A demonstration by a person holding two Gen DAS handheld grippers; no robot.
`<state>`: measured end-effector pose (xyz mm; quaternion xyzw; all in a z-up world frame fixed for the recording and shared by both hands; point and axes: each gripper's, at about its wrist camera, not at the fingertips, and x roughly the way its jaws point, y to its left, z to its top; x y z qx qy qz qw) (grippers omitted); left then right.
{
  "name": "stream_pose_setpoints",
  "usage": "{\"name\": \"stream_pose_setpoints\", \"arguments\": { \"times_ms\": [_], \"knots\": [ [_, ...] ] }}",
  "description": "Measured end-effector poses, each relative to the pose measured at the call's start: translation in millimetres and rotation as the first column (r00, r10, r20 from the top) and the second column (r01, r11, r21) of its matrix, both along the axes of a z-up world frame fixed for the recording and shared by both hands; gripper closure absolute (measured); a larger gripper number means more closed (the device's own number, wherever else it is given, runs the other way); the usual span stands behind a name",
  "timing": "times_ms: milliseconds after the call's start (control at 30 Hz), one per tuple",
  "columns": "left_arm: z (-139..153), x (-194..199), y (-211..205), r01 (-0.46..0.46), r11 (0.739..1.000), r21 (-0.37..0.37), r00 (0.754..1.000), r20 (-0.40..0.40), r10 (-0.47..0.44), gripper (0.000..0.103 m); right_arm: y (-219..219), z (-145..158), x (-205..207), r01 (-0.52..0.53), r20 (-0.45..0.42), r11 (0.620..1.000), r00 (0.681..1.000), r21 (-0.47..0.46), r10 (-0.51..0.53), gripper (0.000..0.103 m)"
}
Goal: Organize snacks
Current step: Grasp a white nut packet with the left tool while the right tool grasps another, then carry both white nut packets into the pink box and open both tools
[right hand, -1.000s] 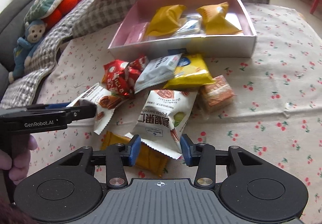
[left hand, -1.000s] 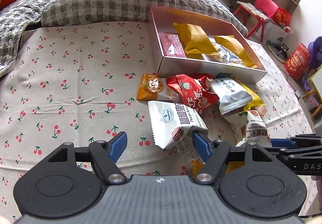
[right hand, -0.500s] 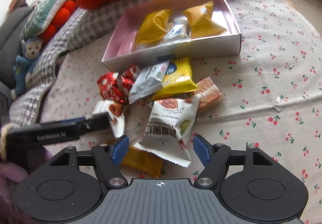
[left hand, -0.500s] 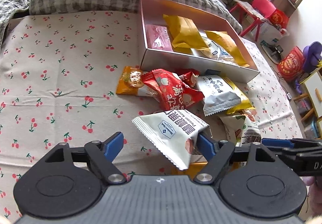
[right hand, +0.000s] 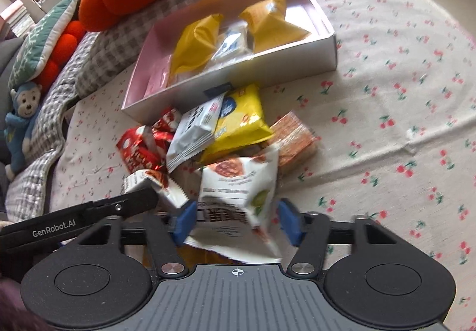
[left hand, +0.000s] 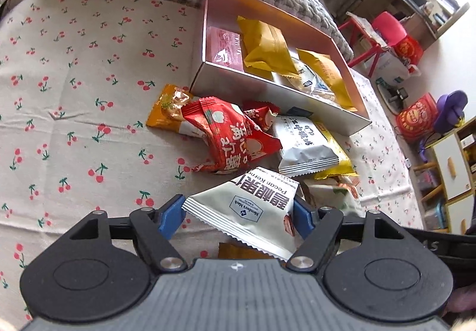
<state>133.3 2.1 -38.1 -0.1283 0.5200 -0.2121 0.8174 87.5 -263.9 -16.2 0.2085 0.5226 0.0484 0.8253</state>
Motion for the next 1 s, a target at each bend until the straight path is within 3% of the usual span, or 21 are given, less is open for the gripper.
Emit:
{"name": "stream_pose_setpoints", "arguments": {
  "times_ms": [167,533,600,633,1000],
  "knots": [
    [-1,-1,1,0.001,1.000,-0.024,1.000,-0.013,-0.001,0.041,1,3,-1,-0.005,0.008,1.000,1.000,-0.005,0.005,0.061],
    [8,-7,4,0.017,0.999,-0.031,1.000,-0.014,-0.017,0.046,-5,17,-9,-0.002,0.025,1.000,1.000,0.019,0.002,0.063],
    [12,-9,5,0.020,0.999,-0.040,1.000,-0.010,-0.020,0.056,-6,21,-11,-0.002,0.032,1.000,0.999,0.028,0.001,0.063],
    [13,-10,5,0.022,0.999,-0.045,1.000,-0.012,-0.023,0.075,-7,22,-12,-0.001,0.035,0.999,0.999,0.032,0.000,0.063],
    [15,-14,4,0.000,1.000,-0.020,1.000,0.002,0.000,0.076,-14,44,-22,0.028,0.088,0.998,0.996,0.063,-0.034,0.063]
  ]
}}
